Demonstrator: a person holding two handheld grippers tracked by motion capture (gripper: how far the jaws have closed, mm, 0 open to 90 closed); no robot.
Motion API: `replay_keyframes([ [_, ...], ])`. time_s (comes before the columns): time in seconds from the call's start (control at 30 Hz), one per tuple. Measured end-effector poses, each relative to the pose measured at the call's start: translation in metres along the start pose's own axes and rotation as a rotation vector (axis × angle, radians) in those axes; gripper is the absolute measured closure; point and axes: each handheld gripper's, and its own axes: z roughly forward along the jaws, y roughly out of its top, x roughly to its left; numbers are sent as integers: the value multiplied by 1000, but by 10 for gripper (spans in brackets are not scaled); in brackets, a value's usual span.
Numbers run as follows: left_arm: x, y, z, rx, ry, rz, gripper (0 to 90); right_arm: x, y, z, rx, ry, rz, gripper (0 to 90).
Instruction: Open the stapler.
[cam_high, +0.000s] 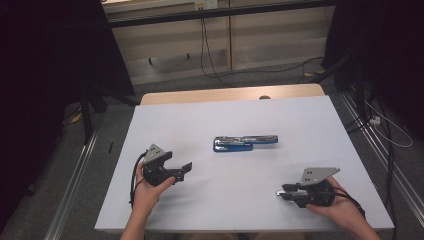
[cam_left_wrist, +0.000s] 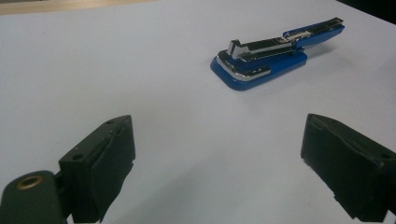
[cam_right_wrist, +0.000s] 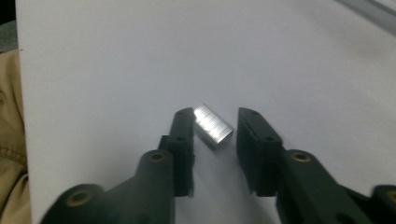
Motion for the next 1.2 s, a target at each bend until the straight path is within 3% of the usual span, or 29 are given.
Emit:
replay_keyframes([
  [0.2,0,0,-1,-5,3,-2,101,0,4,6,6,17,-30,640],
  [0.43,1,0,-1,-3,5,-3,101,3,2,3,7,39,-39,787],
  [0.7,1,1,-2,-2,5,0,101,5,4,5,4,40,-40,707],
  [0.97,1,1,-2,-6,3,-2,101,6,4,6,4,49,-52,788],
  [1.2,2,2,-2,-9,6,-1,101,8,5,7,11,39,-59,792],
])
